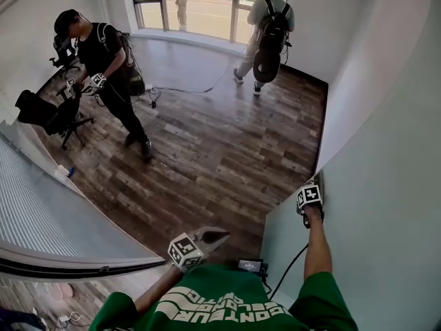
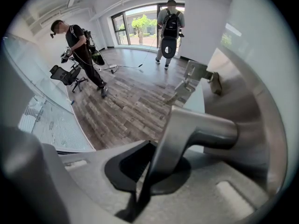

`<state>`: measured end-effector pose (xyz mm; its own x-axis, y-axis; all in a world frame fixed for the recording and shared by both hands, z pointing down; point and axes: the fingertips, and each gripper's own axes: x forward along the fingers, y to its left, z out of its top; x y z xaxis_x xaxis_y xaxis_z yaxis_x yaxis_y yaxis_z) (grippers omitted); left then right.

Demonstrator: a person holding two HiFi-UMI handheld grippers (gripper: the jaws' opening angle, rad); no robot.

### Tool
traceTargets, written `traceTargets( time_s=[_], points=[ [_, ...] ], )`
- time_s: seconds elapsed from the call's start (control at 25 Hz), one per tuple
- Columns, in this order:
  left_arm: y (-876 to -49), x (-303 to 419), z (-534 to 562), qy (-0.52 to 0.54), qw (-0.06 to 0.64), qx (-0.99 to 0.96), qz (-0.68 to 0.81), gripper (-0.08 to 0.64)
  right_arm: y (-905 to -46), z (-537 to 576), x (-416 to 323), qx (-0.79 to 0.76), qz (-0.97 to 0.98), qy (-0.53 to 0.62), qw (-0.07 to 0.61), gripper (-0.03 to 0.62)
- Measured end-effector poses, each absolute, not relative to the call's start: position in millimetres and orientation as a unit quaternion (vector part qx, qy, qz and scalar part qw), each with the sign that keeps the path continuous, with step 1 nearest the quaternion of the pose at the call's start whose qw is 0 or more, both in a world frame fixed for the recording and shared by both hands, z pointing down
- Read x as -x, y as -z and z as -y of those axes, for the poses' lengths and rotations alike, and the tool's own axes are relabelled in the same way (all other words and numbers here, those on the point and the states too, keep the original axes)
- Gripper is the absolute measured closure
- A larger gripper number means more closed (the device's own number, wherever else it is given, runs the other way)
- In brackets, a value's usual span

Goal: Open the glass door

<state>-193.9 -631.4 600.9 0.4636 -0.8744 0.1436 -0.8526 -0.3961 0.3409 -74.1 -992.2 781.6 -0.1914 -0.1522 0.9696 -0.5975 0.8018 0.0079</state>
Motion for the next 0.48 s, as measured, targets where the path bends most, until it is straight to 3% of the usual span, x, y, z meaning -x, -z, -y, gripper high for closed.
traceTargets(
  time_s=[0.48],
  points=[
    [-603.1, 171.6, 663.5, 0.031, 0.186, -0.833, 0.52, 0.546, -784.0, 1039.4, 19.1, -0.287, 0.738, -0.217, 0.571, 0.6]
  ],
)
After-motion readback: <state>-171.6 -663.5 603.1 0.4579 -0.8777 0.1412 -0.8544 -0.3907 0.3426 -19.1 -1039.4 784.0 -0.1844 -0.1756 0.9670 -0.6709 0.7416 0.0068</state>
